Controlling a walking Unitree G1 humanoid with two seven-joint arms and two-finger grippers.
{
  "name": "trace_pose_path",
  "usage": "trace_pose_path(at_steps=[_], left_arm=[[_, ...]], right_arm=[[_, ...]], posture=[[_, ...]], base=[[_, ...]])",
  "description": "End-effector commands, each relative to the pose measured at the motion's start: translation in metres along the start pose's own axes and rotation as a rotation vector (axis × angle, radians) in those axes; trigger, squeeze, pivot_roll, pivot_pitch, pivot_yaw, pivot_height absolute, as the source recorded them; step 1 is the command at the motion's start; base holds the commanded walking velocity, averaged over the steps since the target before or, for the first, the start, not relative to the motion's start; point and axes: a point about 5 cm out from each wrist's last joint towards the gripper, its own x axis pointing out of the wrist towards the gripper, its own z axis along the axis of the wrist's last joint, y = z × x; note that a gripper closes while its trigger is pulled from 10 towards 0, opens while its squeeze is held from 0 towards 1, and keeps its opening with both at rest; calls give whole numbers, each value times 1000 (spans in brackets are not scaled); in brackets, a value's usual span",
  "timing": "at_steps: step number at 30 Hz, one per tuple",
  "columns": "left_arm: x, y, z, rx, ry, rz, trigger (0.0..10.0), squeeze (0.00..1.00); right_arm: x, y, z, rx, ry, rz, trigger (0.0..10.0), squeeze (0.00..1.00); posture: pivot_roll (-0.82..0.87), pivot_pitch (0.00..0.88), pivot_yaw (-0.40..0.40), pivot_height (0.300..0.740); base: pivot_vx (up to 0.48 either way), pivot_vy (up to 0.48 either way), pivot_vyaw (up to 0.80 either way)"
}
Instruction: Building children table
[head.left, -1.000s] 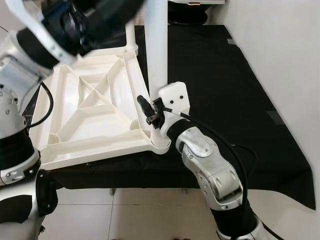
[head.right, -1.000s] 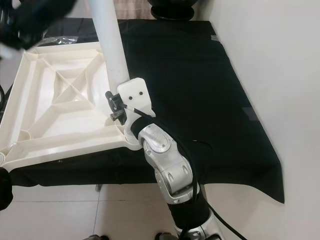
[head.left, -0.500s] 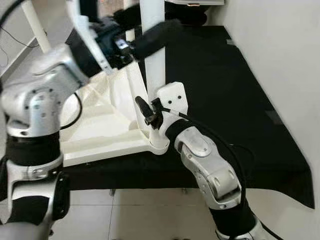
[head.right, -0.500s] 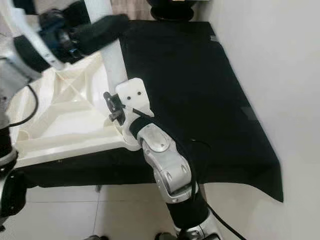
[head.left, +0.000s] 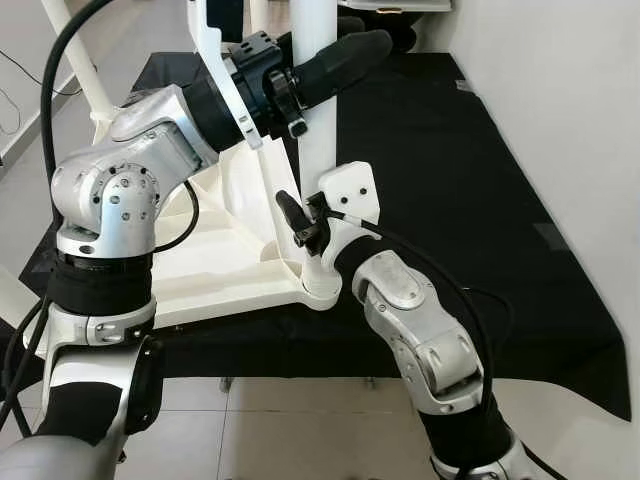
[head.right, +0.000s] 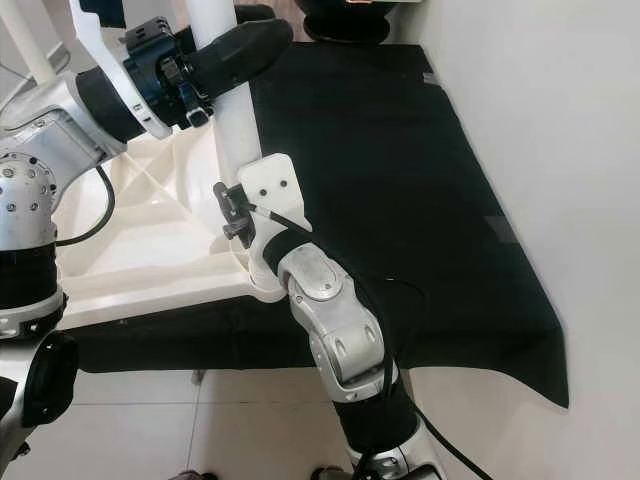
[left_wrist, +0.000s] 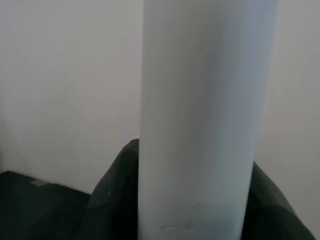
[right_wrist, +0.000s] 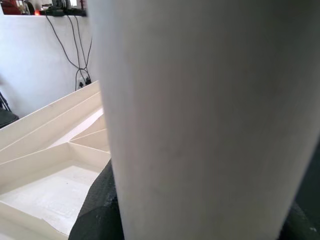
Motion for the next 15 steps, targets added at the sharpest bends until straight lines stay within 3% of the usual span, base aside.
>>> trace_pose_path(at_steps=[1,7,8,9,15], left_arm=[[0,5,-8,-29,24,38,0,0],[1,5,-10,-27,30,37,0,0],[1,5,-11,-26,32,34,0,0],[2,3,-13,-27,34,29,0,0],[5,-3,-18,-34,40,4,0,0]], right_arm=[[-1,22,-25,41,114,109,10000,0],[0,15,-24,89,104,94,10000,0],[0,11,-23,108,90,92,10000,43],[1,7,-20,117,73,118,10000,1000],[2,-10,-13,99,-10,320,10000,1000]], posture=[[16,163,-39,740],[11,158,-36,740],[11,158,-36,740],[9,157,-37,740],[6,154,-35,740]], base=[[0,0,0],[0,0,0],[0,0,0],[0,0,0],[0,0,0]])
